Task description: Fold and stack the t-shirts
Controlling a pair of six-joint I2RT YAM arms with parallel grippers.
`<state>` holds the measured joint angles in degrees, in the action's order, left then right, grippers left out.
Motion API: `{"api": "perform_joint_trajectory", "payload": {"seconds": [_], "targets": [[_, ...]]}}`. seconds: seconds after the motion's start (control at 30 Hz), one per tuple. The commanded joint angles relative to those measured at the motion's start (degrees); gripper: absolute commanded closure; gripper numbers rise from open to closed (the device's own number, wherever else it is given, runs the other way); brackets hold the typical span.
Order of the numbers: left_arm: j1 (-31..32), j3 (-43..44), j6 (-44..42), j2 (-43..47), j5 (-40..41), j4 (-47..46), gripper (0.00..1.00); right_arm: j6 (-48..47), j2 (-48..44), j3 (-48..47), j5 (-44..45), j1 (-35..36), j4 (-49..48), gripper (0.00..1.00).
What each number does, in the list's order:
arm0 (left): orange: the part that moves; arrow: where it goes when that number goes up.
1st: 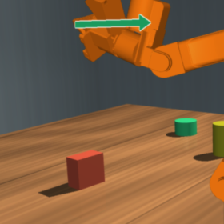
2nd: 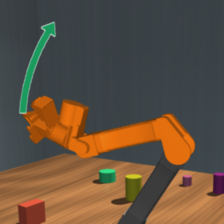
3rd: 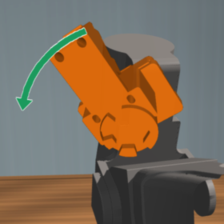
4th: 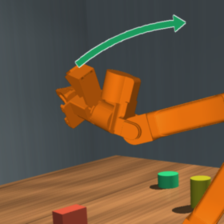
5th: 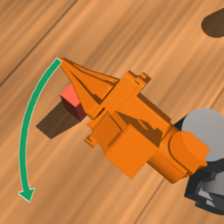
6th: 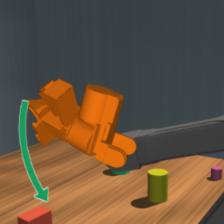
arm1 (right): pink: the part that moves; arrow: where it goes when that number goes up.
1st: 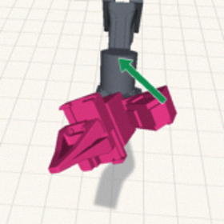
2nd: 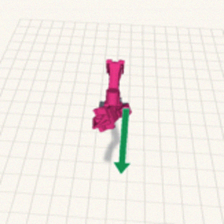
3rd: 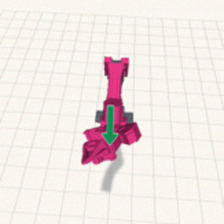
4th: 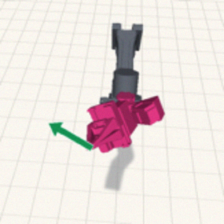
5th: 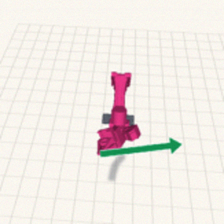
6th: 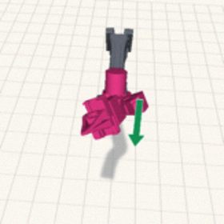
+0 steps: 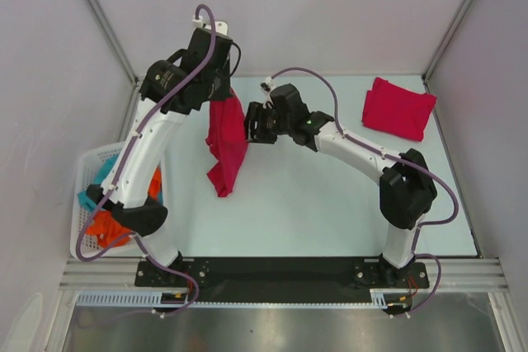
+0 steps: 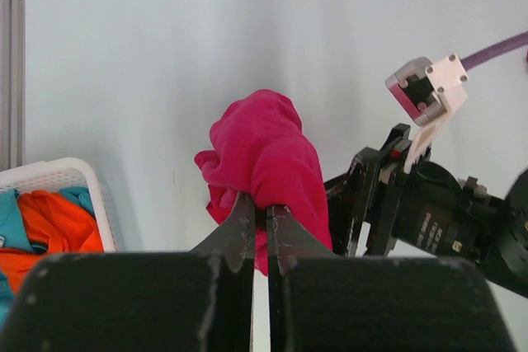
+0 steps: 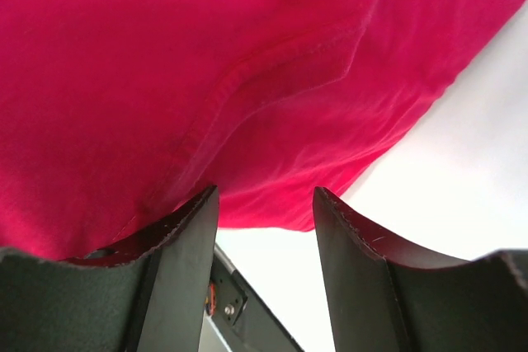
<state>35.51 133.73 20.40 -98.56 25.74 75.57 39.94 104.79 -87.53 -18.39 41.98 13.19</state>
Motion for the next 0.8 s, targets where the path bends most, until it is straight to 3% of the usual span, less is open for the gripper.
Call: {"api": "perform_joint_trajectory", "payload": {"seconds": [0.0, 0.4, 0.77], "targets": [[0.18, -0.04, -1.07, 5.04, 0.54, -2.01, 1.00, -2.15, 2.78, -5.80, 1.87, -1.11, 0.34, 0.45], [1.06, -11.03, -0.19, 12.61, 0.10, -1.92, 1.00, -6.28, 6.92, -14.69, 4.24, -3.39, 5.26, 0.46], [2.29, -9.72, -0.45, 11.21, -0.95, -1.92, 1.00, -6.63, 8.68, -16.63, 4.15, -2.52, 5.97, 0.46]]}}
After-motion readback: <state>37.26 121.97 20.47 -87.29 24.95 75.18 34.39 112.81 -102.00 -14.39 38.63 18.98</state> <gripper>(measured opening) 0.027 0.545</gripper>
